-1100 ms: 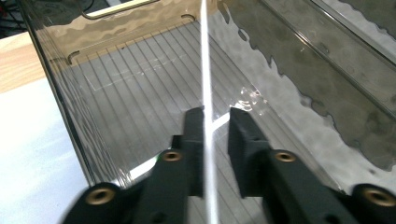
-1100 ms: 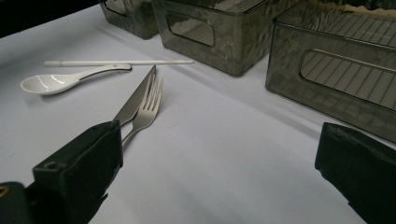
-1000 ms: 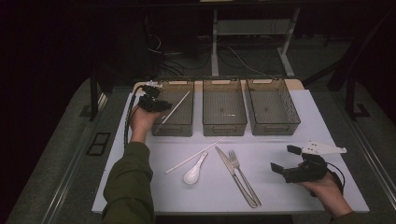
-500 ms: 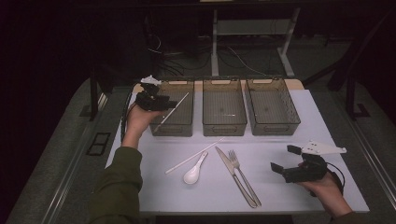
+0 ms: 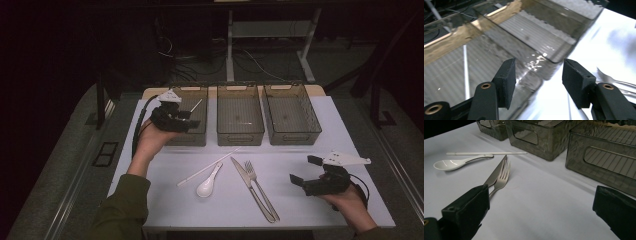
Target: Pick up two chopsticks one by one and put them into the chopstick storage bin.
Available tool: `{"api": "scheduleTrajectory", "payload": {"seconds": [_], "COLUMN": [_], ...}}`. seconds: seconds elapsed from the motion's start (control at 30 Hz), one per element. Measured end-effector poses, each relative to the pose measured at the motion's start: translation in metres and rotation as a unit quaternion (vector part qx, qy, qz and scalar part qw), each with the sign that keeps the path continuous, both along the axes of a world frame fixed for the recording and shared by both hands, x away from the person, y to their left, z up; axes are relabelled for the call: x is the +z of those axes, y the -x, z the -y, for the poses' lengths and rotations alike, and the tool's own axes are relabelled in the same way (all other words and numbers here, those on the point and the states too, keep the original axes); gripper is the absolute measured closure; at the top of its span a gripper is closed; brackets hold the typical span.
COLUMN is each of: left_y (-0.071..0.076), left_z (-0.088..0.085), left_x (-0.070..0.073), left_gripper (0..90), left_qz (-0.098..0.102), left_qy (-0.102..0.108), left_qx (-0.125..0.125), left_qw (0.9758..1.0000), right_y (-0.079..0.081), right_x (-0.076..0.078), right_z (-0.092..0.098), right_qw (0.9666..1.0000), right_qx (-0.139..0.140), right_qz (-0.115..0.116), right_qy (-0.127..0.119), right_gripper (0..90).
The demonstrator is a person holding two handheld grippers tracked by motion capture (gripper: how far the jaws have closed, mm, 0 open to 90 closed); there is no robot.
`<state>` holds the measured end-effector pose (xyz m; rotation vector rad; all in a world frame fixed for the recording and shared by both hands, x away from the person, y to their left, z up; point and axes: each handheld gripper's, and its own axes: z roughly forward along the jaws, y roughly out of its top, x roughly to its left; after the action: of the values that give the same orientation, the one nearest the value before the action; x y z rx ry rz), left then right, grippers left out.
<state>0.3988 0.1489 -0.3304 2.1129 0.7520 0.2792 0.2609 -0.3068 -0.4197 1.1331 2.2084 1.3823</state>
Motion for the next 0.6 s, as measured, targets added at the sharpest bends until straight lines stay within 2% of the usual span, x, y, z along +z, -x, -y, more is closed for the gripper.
{"api": "scheduleTrajectory", "payload": {"seconds": [0.37,0.6], "left_y": [0.036,0.055], "left_z": [0.022,0.028], "left_x": [-0.016,-0.035], "left_gripper": [42.6,42.7], "left_qz": [0.02,0.017], "left_qy": [0.009,-0.005], "left_qx": [-0.027,-0.038], "left_qw": [0.9994,0.9991], "right_y": [0.001,0.001], "right_x": [0.0,0.0], "right_z": [0.0,0.0], "right_qw": [1.0,1.0], "right_qx": [-0.002,0.0], "right_qz": [-0.004,0.003], "right_qy": [-0.001,0.002], "right_gripper": [0.9,0.9]}}
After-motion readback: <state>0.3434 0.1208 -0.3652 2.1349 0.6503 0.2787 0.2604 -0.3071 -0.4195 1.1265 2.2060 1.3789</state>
